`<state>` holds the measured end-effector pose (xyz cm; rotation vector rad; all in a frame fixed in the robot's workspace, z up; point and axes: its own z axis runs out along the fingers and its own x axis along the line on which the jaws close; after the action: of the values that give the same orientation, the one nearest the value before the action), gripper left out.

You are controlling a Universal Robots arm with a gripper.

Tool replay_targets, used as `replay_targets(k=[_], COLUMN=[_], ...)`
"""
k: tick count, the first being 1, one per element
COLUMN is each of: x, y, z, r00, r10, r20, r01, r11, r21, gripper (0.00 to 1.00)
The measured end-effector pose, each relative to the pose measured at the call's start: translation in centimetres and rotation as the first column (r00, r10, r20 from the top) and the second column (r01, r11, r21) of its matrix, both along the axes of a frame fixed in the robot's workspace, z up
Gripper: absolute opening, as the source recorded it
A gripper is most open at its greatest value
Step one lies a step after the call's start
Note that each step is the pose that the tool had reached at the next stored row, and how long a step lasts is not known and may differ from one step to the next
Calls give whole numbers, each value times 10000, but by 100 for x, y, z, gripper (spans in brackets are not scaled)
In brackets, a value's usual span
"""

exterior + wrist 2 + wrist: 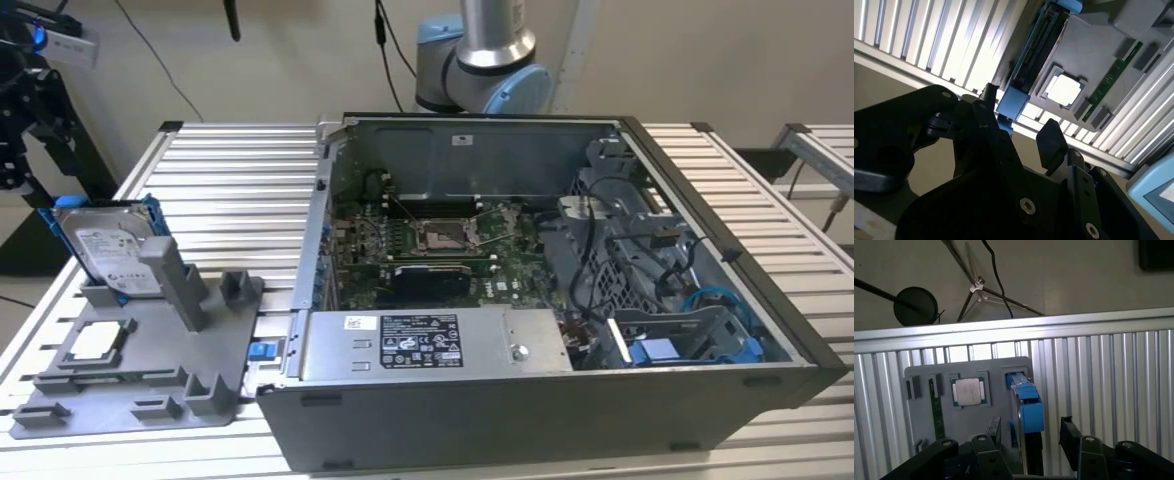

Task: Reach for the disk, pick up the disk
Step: 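Pick up the disk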

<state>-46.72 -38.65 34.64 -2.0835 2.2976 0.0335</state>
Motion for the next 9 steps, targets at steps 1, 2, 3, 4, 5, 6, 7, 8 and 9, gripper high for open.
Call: replay_targets(k=[1,2,3,4,5,6,7,8,9], x=[1,0,0,1,2,5,7,11,14], y=[0,0,0,1,1,2,2,2,1], z=[-4,-10,-18,-28,-38,-49,-65,-83,-101], r00=[10000,10000,10000,10000,10000,10000,10000,10000,10000], r10=[0,0,0,0,-1,-2,-2,2,8], r20=[2,2,2,2,0,-2,0,0,1], r01=[0,0,0,0,1,2,2,-2,-8], r11=[10000,10000,10000,10000,10000,10000,10000,10000,10000], r21=[1,1,1,1,0,0,1,1,1], gripper=[100,100,100,100,100,100,100,100,100])
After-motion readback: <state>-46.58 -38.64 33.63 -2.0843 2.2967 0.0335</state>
